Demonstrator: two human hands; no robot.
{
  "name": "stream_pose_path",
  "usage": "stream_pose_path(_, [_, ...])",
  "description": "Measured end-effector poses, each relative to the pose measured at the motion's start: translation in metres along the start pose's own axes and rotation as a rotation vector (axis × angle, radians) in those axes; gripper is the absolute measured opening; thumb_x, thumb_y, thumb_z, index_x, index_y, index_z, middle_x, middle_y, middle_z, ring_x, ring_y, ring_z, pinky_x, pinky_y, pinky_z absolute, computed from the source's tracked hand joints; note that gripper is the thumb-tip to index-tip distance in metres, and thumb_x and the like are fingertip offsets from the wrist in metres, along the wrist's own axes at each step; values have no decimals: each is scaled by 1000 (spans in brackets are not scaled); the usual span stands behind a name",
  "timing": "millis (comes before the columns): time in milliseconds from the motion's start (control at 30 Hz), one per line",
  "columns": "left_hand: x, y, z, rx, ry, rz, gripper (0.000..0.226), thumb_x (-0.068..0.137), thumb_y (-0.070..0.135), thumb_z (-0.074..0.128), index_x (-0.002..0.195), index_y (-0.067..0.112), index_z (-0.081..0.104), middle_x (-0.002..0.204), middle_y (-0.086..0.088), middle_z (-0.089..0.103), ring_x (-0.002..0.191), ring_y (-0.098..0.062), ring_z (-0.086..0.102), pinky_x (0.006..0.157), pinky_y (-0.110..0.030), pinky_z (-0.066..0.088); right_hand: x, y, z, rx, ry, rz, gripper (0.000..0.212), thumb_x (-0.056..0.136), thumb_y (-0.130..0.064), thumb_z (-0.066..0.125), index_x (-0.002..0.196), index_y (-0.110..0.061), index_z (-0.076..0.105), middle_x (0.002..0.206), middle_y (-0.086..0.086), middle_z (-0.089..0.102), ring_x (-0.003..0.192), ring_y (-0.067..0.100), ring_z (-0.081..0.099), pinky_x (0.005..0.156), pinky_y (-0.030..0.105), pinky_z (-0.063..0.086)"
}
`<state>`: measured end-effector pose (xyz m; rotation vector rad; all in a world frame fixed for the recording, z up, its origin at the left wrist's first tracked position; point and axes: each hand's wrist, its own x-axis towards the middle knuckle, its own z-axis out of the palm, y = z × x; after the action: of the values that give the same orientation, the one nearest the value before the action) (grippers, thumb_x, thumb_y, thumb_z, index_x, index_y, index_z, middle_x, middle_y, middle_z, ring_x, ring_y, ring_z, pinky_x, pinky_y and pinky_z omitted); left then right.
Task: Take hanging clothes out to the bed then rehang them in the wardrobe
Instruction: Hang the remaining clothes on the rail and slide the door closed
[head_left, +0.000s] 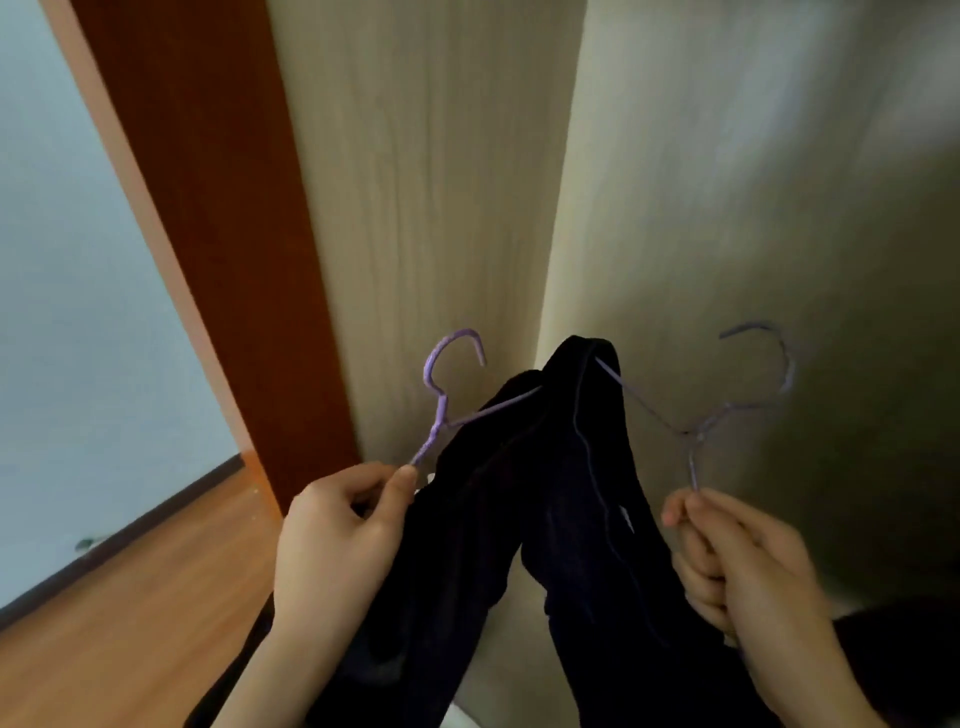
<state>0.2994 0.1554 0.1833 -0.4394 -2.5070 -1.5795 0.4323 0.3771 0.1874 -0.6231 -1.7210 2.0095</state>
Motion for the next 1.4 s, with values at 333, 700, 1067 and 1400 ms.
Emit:
stream_pose_path(333, [95, 70, 15, 18, -31, 284, 20, 87, 39, 61, 70, 29, 66, 55, 12, 60, 55, -13, 59, 51, -29, 43, 6, -82, 11, 82, 191, -189, 33, 102, -11, 35, 75, -5, 52, 46, -2, 27, 30, 4, 20, 35, 10, 18])
stream_pose_path(700, [136, 205, 17, 133, 114, 512, 33, 92, 40, 50, 77, 17, 69, 65, -3, 62, 63, -30, 46, 59, -31, 36, 16, -195, 6, -4, 299, -466, 31, 99, -1, 34, 73, -4, 48, 40, -6, 25, 30, 5, 16, 38, 6, 18])
stream_pose_path(1067, [190, 300, 82, 244, 147, 636, 36, 94, 29, 46, 67, 9, 59, 58, -1, 49, 48, -18, 41, 47, -27, 28, 90, -272, -22, -47, 456, -427, 31, 93, 5, 36, 66, -4, 47, 28, -7, 30, 21, 5, 24, 30, 9, 18])
stream_pose_path(1400, [191, 307, 128, 287, 88, 661, 31, 95, 29, 44, 71, 12, 55, 65, -1, 49, 63, -25, 47, 60, -29, 37, 124, -268, -48, -171, 541, -308, 32, 93, 4, 35, 65, -3, 49, 42, 4, 34, 19, 7, 26, 31, 9, 19])
